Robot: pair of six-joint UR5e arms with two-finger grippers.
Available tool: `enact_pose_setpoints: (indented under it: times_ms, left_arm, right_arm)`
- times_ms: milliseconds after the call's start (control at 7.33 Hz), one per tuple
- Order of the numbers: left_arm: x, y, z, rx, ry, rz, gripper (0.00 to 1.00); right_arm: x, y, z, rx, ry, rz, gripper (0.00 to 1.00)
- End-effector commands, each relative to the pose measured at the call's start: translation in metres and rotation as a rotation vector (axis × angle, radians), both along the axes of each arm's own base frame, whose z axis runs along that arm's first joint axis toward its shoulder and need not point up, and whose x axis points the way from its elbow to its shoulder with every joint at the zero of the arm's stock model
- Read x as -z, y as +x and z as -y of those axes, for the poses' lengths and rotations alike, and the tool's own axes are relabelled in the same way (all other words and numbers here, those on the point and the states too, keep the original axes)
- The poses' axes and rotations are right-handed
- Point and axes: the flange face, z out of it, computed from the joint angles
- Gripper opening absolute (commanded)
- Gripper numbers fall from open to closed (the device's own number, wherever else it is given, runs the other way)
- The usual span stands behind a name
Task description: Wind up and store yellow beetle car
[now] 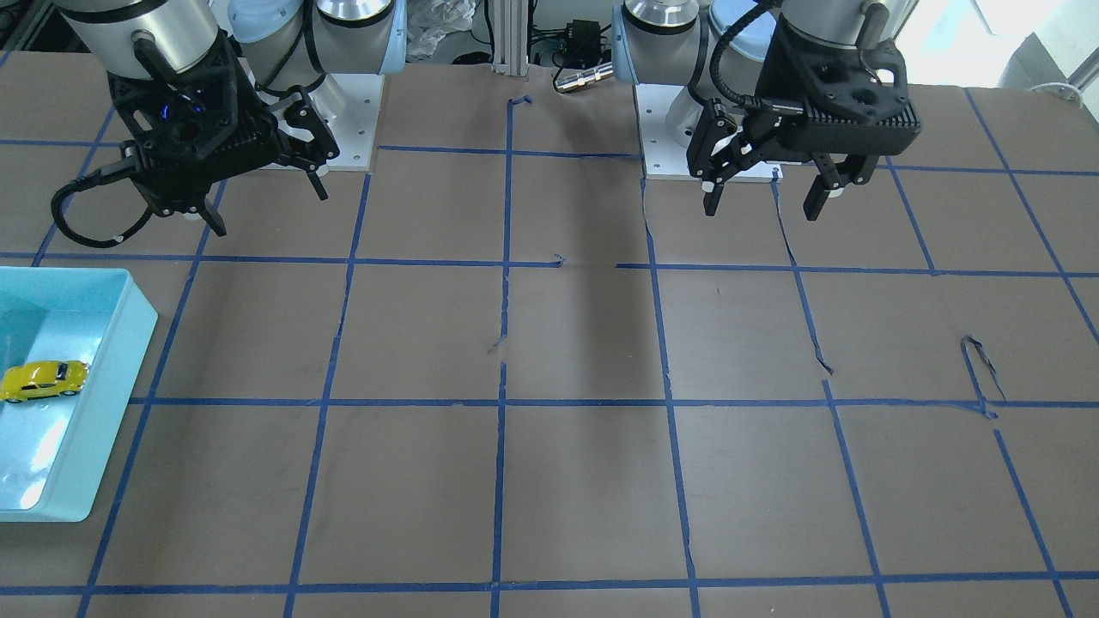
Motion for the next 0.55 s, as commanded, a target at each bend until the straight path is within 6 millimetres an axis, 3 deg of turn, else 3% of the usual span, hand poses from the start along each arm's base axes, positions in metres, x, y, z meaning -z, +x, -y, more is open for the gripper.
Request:
enact_pose_setpoints:
  times_ms: [0, 409]
  left_arm:
    - [0.0039, 0.0146, 0.0078, -0.033, 0.043, -0.001, 1.00]
    - [0.0086, 0.0146, 0.0073, -0.035, 0.053, -0.001, 1.00]
  right_arm:
    - [-0.0056, 0.0002, 0.0107, 0.096, -0.085, 0.006, 1.00]
    - [-0.0039, -0.0033, 0.0135, 0.349, -0.075, -0.005, 1.00]
